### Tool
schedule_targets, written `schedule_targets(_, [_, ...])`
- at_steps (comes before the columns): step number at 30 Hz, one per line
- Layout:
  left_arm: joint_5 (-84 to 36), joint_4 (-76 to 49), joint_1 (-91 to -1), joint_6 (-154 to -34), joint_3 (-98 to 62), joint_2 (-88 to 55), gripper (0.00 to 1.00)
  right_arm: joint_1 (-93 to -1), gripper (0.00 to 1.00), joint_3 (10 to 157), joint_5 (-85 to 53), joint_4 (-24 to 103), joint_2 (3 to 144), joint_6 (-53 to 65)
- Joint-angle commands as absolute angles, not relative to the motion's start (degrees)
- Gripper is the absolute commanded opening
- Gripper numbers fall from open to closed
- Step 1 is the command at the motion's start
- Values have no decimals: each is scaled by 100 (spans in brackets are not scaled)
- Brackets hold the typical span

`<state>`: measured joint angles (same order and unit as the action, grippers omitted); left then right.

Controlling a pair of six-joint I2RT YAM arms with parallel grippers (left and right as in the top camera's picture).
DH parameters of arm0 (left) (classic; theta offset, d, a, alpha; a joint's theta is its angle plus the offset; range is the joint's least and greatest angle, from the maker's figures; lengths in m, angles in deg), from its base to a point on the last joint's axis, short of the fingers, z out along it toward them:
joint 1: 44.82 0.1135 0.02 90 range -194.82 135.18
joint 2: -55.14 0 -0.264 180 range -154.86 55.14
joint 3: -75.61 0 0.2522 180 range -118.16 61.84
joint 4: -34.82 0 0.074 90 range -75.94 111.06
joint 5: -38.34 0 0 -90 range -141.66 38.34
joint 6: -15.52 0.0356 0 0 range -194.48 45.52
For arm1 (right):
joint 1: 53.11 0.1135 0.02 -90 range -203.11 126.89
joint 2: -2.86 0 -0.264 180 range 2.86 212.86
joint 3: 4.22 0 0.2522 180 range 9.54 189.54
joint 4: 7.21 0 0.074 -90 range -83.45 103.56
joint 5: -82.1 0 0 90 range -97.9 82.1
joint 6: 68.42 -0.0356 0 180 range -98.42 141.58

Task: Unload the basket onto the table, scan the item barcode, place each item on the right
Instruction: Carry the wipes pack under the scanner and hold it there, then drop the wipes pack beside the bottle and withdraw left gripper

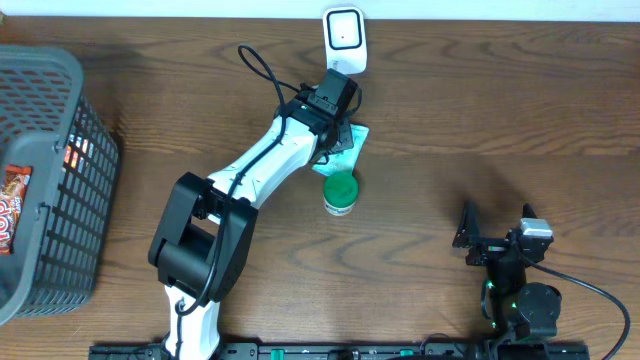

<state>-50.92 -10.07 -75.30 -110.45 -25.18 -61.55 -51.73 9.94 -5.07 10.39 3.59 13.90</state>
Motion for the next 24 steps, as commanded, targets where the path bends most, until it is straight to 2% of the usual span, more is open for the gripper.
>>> schedule_targets(1, [-5672, -1007, -7419, -10844, -2518, -6135, 12, -5129, 99, 985, -454, 1059, 350, 1307])
schedule_targets(2, [-5685, -1007, -7381, -10776, -2518, -6131, 17, -5129, 99, 985, -454, 1059, 350, 1305])
schedule_targets(5, [-5687, -1021, -7187, -10477, -2535, -5967, 53, -5129, 99, 985, -454, 1059, 350, 1307])
schedule_targets(6, [-5687, -1042, -7093, -10387, -2557, -5840, 57, -5129, 99, 985, -454, 1059, 350, 1307])
schedule_targets(11, [-5685, -1274, -6365, -10068, -2767, -4662, 72, -5129, 99, 985, -454, 1059, 350, 1307])
schedule_targets(16, [-5683, -1626, -5270, -9950, -2911, -2922, 86, -5129, 99, 985, -454, 1059, 350, 1307])
schedule_targets(20, [-5685, -1930, -4002, -9801, -2913, -1646, 86, -5129, 99, 985, -454, 1059, 350, 1307])
schedule_targets(24, [-5680, -2360, -2481, -9812, -2913, -968, 87, -5129, 99, 985, -454, 1059, 350, 1307])
